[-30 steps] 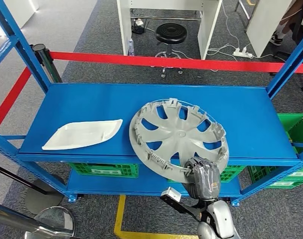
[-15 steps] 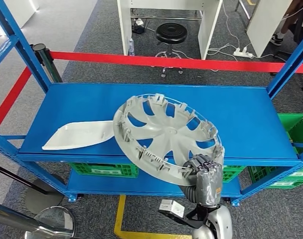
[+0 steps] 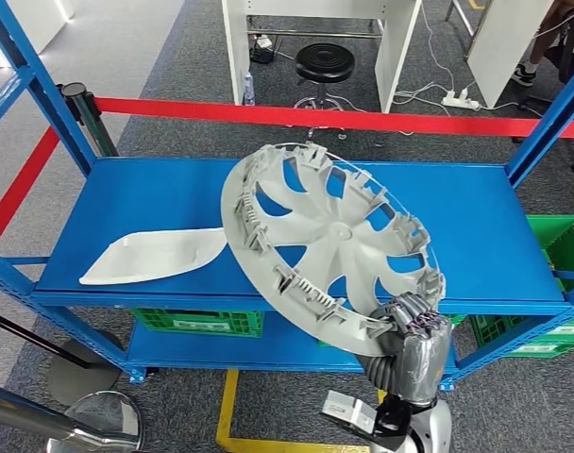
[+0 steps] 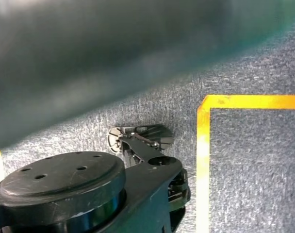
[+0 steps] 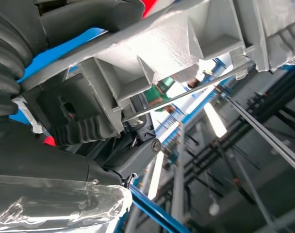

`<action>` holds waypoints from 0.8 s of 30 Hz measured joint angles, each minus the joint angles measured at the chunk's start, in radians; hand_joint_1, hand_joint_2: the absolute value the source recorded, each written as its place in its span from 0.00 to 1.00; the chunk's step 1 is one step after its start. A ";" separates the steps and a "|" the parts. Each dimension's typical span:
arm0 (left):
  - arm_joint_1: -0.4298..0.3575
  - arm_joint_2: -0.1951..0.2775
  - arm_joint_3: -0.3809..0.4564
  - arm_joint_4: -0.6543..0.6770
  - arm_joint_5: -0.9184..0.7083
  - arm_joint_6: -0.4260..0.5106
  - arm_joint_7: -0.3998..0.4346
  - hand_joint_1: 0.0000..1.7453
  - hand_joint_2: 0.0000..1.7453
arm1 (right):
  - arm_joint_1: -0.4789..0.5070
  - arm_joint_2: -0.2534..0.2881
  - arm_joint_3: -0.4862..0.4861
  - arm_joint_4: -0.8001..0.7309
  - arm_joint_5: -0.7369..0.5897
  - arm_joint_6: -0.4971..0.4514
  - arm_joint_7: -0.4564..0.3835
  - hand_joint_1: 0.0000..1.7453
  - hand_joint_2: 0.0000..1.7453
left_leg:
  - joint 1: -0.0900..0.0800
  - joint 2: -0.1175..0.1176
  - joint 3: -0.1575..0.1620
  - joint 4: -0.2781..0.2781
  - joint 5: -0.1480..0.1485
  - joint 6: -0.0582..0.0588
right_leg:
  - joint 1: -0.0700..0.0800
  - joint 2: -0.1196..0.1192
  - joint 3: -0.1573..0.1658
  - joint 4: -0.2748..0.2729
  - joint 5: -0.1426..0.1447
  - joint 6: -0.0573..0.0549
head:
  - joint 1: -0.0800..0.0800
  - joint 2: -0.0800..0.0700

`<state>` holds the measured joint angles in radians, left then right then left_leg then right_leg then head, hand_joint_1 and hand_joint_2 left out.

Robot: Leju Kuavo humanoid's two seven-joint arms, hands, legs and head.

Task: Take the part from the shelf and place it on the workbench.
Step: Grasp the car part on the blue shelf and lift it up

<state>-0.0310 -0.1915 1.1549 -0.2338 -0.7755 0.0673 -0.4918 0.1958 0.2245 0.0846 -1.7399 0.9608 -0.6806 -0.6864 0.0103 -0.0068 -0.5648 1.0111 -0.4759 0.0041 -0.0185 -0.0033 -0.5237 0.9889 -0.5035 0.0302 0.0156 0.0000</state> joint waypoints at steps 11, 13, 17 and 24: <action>-0.002 -0.004 0.028 0.000 -0.001 -0.012 -0.032 0.00 1.00 | 0.037 0.007 0.001 -0.080 -0.006 0.000 -0.008 1.00 1.00 | 0.000 0.000 0.000 0.000 0.000 0.000 | 0.000 0.000 0.000 0.000 0.000 0.000 | 0.000 0.000; -0.002 -0.003 0.029 0.000 -0.004 -0.011 -0.037 0.00 1.00 | 0.037 0.007 0.002 -0.081 -0.010 0.000 -0.008 1.00 1.00 | -0.002 0.000 0.000 0.002 -0.002 0.004 | -0.002 0.000 0.001 -0.005 0.002 0.005 | 0.000 0.000; -0.004 -0.004 0.029 0.000 -0.011 -0.007 -0.041 0.00 1.00 | 0.039 0.008 0.006 -0.086 -0.025 0.000 -0.008 1.00 1.00 | 0.001 0.001 0.015 -0.032 0.016 0.028 | -0.004 0.000 -0.008 0.007 -0.012 0.019 | 0.001 0.000; -0.006 -0.006 0.030 0.000 -0.012 0.000 -0.043 0.00 1.00 | 0.043 0.005 0.015 -0.088 -0.054 0.000 -0.009 1.00 1.00 | 0.004 0.002 0.019 -0.039 0.023 0.028 | -0.010 0.001 -0.112 0.203 -0.068 0.025 | 0.006 0.000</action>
<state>-0.0366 -0.1980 1.1852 -0.2342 -0.7873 0.0673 -0.5348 0.2385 0.2298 0.0994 -1.8278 0.9067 -0.6802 -0.6951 0.0145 -0.0050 -0.5455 0.9719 -0.4530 0.0319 -0.0287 -0.0018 -0.6353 1.1923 -0.5713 0.0556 0.0219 0.0000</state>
